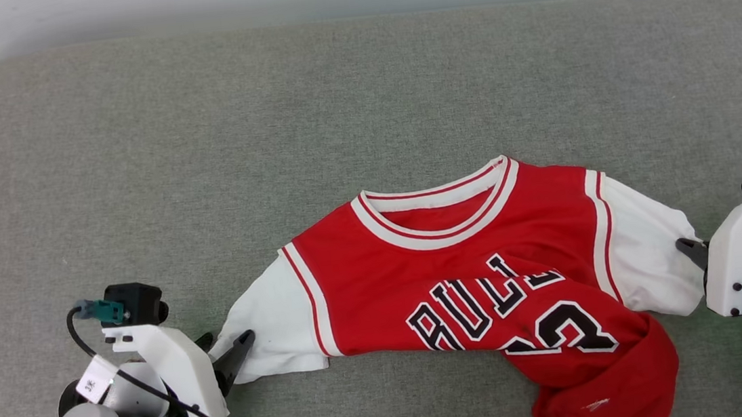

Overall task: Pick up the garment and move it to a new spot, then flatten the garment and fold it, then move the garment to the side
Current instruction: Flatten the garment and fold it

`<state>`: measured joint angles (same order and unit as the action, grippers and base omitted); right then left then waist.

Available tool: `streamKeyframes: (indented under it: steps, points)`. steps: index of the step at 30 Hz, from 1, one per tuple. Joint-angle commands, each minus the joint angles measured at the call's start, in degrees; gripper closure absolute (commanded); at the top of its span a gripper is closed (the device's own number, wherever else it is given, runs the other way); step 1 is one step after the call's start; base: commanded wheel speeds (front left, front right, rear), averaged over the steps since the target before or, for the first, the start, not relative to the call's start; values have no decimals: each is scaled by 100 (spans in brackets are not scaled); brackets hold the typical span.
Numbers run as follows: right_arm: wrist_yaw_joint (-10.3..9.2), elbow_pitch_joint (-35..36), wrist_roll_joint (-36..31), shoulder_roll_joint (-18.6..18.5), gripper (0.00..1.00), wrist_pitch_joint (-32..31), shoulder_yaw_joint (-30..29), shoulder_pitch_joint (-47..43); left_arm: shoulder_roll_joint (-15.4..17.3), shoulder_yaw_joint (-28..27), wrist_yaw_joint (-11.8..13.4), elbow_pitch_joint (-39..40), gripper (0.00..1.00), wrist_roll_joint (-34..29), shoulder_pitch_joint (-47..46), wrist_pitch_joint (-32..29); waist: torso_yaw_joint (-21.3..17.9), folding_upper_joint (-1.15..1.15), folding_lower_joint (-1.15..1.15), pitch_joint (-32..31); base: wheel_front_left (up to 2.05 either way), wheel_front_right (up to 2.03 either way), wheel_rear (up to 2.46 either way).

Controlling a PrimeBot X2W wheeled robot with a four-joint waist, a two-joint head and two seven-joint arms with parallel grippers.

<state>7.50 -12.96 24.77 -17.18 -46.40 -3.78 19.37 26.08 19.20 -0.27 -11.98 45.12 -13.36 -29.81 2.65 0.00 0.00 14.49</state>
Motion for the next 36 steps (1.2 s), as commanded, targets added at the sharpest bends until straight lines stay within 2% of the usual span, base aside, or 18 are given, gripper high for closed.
streamKeyframes:
  steps: [1,2,3,4,5,11,17,22,29,33,36]
  points:
    - [-2,41,34,29,100,54,10,-42,-84,151,-13,-278,0,101,72,-287,-65,0,0,65,0,0,0]
    - [-2,43,34,31,100,63,17,-46,-93,222,-15,-384,0,127,94,-436,-83,0,0,76,0,0,0]
    - [-2,41,41,36,100,78,16,-49,-131,299,-52,-471,16,168,108,-571,-96,0,0,83,0,0,0]
    - [-2,39,49,44,100,105,12,-46,-169,374,-84,-527,63,199,112,-680,-109,0,0,89,0,0,0]
    - [-2,37,45,42,100,116,9,-46,-177,434,-111,-580,100,192,100,-739,-119,0,0,92,0,0,0]
    - [-2,109,-5,17,100,425,19,-11,-158,429,-210,-597,100,9,-131,-419,-118,0,0,4,0,0,0]
    - [-3,183,-278,-75,100,1195,-22,183,27,147,-64,-344,100,-479,-689,487,-52,0,0,-276,0,0,0]
    - [-3,50,-614,-70,100,1702,-148,518,21,-47,201,-254,100,-857,-1308,1074,-10,0,0,-499,0,0,0]
    - [-3,-246,-1031,-161,100,1986,-83,1624,-128,-219,333,-666,100,-1148,-2681,1604,-50,0,0,-398,0,0,0]
    - [-4,-430,-1207,-286,100,2099,69,2501,-246,-270,240,-1108,100,-1218,-3598,1834,-90,0,0,-139,0,0,0]
    - [-4,-608,-1292,-367,100,2210,157,3244,-299,-323,267,-1540,100,-1282,-4347,1976,-109,0,0,106,0,0,0]
